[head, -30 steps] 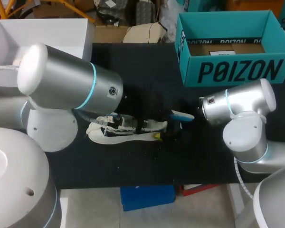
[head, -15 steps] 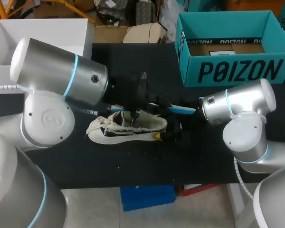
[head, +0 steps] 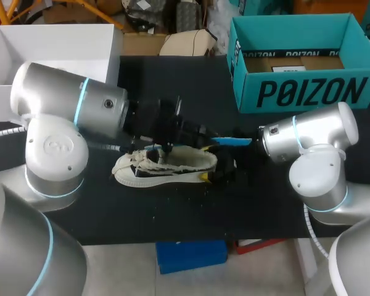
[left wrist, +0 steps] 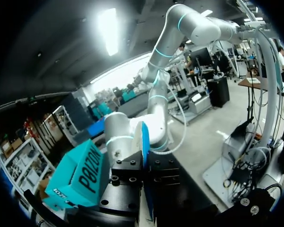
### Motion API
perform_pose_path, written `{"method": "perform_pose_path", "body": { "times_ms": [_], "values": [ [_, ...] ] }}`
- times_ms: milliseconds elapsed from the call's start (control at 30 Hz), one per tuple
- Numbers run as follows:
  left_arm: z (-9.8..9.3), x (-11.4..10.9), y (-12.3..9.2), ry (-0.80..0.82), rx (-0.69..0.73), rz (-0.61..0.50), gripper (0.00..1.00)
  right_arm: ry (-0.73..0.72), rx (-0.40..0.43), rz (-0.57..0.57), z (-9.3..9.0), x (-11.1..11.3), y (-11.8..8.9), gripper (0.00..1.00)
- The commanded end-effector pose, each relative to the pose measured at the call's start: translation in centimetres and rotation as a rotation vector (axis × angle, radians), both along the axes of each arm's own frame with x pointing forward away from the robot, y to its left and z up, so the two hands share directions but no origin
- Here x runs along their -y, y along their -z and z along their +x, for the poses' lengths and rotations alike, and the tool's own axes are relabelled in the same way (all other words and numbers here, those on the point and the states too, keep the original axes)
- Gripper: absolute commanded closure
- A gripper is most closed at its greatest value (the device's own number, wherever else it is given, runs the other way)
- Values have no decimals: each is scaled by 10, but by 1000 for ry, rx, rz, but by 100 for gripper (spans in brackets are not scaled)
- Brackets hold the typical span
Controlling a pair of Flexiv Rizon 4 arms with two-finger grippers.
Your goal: Take the shoe out of the shoebox, open the shoe tongue, remove and reinsert the insole, then place the shoe into the shoebox
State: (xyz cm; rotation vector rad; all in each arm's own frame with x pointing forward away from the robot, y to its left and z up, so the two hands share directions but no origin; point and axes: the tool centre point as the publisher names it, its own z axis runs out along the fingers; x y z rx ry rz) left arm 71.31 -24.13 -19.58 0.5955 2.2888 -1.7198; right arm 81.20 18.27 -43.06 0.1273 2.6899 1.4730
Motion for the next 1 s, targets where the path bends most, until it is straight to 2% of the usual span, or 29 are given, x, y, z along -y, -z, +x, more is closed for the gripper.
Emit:
{"method": "perform_pose_path", "body": {
  "times_ms": [33, 100, 400, 700, 867, 1000],
  "values": [
    [-2, -17, -8, 0, -31, -47, 100, 2, -1, -2, 2, -2, 4, 100],
    [-2, -20, -12, -5, -31, -46, 100, 2, -1, -2, 2, -2, 4, 100],
    [1, -27, -39, 9, -133, -169, 100, 2, -1, -2, 2, -2, 4, 100],
    [2, -27, -65, 20, -143, -169, 100, 2, -1, -2, 2, -2, 4, 100],
    [2, -29, -79, 32, -169, -225, 100, 2, -1, -2, 2, -2, 4, 100],
    [2, -29, -81, 37, -181, -246, 100, 2, -1, -2, 2, -2, 4, 100]
  ]
}}
